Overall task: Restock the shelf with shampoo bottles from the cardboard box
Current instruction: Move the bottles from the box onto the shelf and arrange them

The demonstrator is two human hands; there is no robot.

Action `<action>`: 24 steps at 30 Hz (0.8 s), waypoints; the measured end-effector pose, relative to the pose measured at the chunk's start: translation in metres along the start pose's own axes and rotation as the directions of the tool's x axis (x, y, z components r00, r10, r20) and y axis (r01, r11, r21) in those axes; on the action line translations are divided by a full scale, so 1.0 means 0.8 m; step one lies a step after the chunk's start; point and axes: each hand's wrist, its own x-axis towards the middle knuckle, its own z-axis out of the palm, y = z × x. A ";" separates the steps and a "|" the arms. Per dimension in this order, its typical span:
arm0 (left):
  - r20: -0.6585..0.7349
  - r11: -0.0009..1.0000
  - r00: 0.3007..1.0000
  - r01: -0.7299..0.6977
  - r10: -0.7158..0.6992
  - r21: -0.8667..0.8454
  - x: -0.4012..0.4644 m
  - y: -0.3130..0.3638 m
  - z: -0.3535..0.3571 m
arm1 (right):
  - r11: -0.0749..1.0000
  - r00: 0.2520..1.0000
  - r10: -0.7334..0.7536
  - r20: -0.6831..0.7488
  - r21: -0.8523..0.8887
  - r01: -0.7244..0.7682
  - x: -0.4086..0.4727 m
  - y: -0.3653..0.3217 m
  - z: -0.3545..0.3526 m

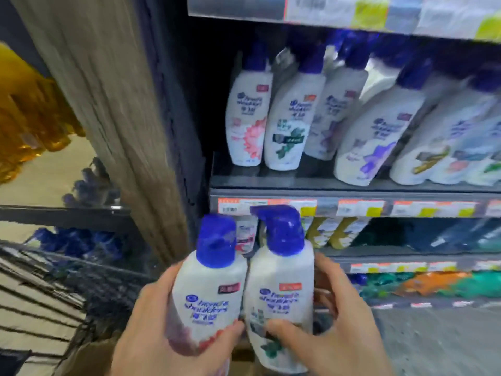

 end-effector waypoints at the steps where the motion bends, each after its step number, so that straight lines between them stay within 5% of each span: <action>1: 0.009 0.998 0.999 -0.053 0.053 0.014 0.005 0.016 0.009 | 0.999 0.998 -0.034 -0.043 -0.001 0.034 0.011 -0.006 -0.014; 3: -0.038 0.980 0.985 -0.162 0.167 0.112 0.020 0.042 0.021 | 0.996 0.991 -0.087 -0.100 0.019 0.090 0.041 -0.017 -0.039; 10: -0.140 0.975 0.967 -0.219 0.213 -0.026 0.107 0.104 0.046 | 0.959 0.947 -0.275 -0.169 0.027 0.283 0.152 -0.061 -0.079; 24: -0.142 0.985 0.979 -0.157 0.145 -0.073 0.188 0.109 0.059 | 0.954 0.938 -0.292 -0.187 0.009 0.299 0.286 -0.061 -0.079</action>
